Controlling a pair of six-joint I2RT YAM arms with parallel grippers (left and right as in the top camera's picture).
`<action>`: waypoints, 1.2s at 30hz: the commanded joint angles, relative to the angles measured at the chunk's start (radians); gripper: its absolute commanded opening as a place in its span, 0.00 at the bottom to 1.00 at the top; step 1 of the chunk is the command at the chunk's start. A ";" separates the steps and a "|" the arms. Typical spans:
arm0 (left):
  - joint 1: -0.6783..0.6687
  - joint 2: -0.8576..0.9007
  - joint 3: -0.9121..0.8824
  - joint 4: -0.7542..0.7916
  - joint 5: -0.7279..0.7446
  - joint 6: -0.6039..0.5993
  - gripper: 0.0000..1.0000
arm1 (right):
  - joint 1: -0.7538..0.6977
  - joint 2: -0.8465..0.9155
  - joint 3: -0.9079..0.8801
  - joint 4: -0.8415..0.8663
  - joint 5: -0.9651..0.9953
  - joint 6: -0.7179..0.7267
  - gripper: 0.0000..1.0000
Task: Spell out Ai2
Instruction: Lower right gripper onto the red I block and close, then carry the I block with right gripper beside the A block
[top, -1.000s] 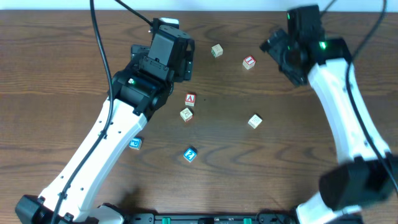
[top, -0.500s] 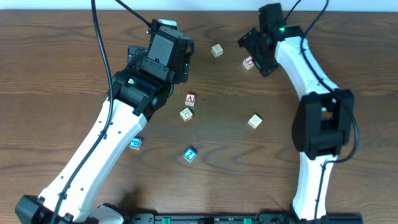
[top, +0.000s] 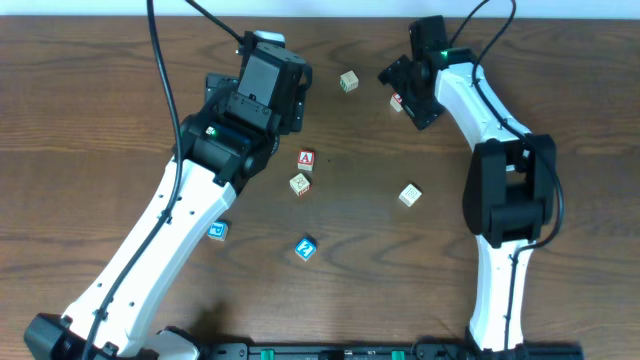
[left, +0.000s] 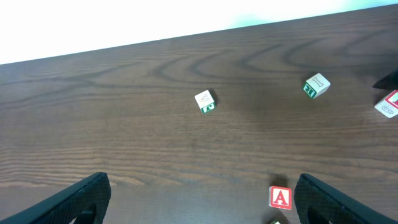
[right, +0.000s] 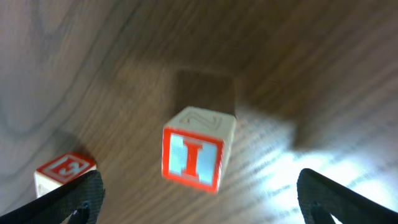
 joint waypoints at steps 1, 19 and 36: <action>0.000 -0.008 0.009 -0.003 -0.025 0.018 0.96 | 0.001 0.024 0.018 0.018 0.019 0.017 0.93; 0.000 -0.008 0.009 -0.014 -0.024 0.018 0.95 | 0.002 0.024 0.018 0.017 0.063 0.016 0.48; 0.000 -0.008 0.009 -0.014 -0.025 0.018 0.95 | 0.014 -0.013 0.019 0.001 0.056 -0.195 0.25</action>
